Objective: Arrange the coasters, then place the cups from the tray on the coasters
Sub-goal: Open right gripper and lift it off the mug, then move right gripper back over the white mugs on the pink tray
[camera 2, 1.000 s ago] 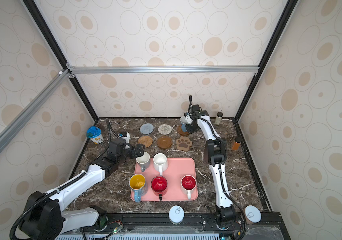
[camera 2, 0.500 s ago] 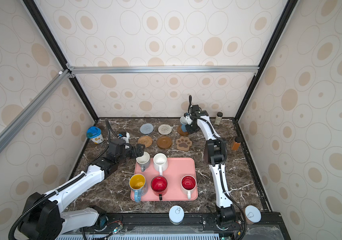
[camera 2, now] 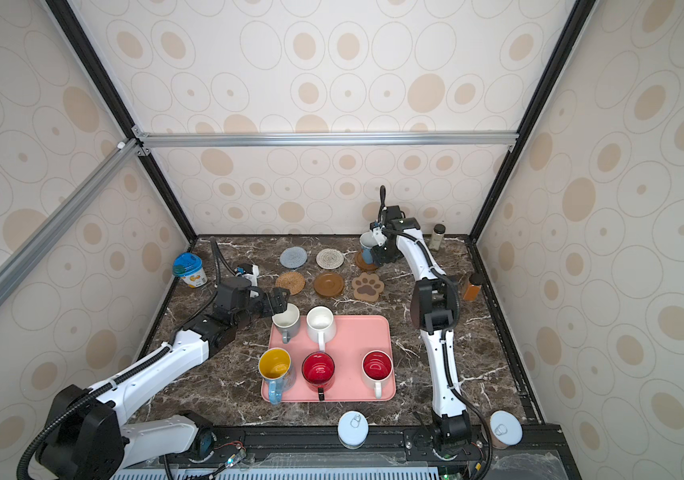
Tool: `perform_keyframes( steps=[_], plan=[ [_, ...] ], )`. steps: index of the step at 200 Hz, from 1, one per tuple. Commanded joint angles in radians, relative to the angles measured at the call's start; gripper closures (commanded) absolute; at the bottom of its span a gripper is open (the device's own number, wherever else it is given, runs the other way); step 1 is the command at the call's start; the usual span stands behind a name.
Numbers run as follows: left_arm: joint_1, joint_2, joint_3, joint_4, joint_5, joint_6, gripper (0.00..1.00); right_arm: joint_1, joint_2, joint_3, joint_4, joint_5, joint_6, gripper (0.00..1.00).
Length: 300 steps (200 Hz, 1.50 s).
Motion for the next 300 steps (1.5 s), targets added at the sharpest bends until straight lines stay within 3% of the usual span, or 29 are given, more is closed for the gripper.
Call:
perform_keyframes(
  steps=[1,54,81,107,159,224,300],
  plan=[
    [-0.008,-0.037,0.007,0.012,-0.024,0.01,0.0,0.0,-0.102,-0.022,-0.018,-0.029,0.003,0.37],
    [-0.007,-0.047,0.02,0.021,-0.043,0.031,0.0,0.0,-0.295,-0.189,-0.015,-0.001,0.042,0.36],
    [-0.007,-0.041,0.033,0.021,-0.061,0.048,0.0,0.0,-0.389,-0.258,-0.071,0.07,0.12,0.37],
    [-0.007,-0.027,0.042,0.032,-0.078,0.053,0.0,0.009,-0.508,-0.387,-0.084,0.05,0.195,0.38],
    [-0.006,0.031,0.071,0.043,-0.086,0.054,0.0,0.149,-0.697,-0.65,-0.06,0.117,0.407,0.38],
    [-0.003,0.04,0.076,0.045,-0.111,0.051,0.0,0.437,-0.696,-0.74,-0.028,0.136,0.677,0.39],
    [0.015,0.033,0.056,0.043,-0.116,0.032,0.0,0.587,-0.642,-0.755,-0.002,0.078,0.81,0.39]
  ],
)
